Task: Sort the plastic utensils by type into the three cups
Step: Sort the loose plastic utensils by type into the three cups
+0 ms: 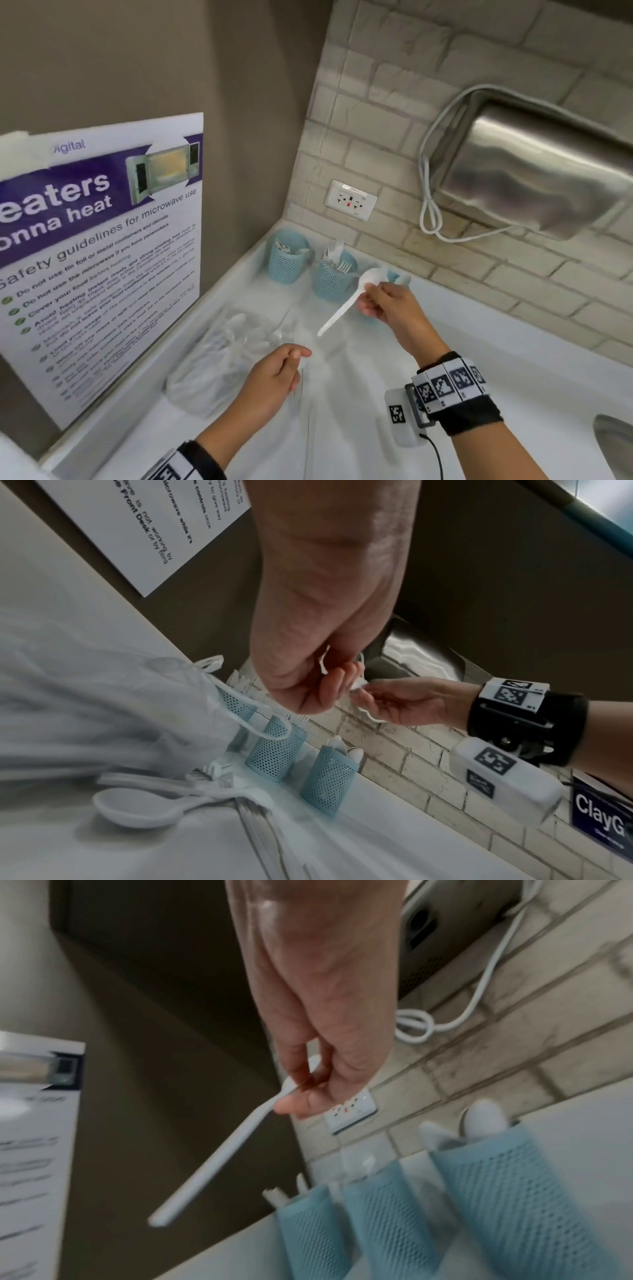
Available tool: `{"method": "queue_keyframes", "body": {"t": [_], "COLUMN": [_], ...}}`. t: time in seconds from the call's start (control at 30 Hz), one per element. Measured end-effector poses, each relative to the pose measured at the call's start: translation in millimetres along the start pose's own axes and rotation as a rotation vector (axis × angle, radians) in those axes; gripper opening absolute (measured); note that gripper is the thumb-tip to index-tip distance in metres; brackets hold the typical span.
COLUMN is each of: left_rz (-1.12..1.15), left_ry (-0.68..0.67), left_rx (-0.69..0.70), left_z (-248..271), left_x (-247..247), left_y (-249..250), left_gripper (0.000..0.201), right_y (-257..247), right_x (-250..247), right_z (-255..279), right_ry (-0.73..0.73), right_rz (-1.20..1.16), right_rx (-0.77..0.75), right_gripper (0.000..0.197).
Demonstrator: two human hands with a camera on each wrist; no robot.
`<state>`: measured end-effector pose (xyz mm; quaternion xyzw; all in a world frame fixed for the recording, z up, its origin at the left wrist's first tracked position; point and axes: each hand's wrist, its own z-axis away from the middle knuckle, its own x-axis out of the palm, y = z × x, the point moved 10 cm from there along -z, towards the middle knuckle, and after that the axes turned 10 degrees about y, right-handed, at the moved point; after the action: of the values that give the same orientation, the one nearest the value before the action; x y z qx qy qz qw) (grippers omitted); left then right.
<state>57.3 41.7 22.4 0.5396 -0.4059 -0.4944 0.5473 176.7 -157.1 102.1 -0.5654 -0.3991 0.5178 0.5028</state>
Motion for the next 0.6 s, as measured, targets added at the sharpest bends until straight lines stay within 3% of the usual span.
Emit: {"method": "queue_keyframes", "body": {"t": [0.13,0.27,0.37,0.5,0.6], "left_rz": [0.005,0.006,-0.005,-0.051,-0.110], "left_ry": [0.003,0.002,-0.016,-0.025,-0.061], "left_rx": [-0.015,-0.026,-0.028,-0.063,-0.102], "left_z": [-1,-3,-2,-4,-2], "left_x": [-3,-4,-4,-7,-8], "left_y": [-3,-3,-2,-8,-13], "left_gripper": [0.023,0.022,0.022,0.021,0.020], "right_y": [-20,-34,-27,5,16], "right_x": [-88,-123,-125,-116,-106], "right_z": [-26,-29,-36,-59,-63], "right_ry": [0.406,0.620,0.668,0.605,0.535], "right_rz": [0.106,0.182,0.238,0.315,0.341], "right_rx": [-0.173,-0.262,-0.264,-0.168,-0.090], "right_gripper": [0.016,0.007,0.012,0.015,0.035]}}
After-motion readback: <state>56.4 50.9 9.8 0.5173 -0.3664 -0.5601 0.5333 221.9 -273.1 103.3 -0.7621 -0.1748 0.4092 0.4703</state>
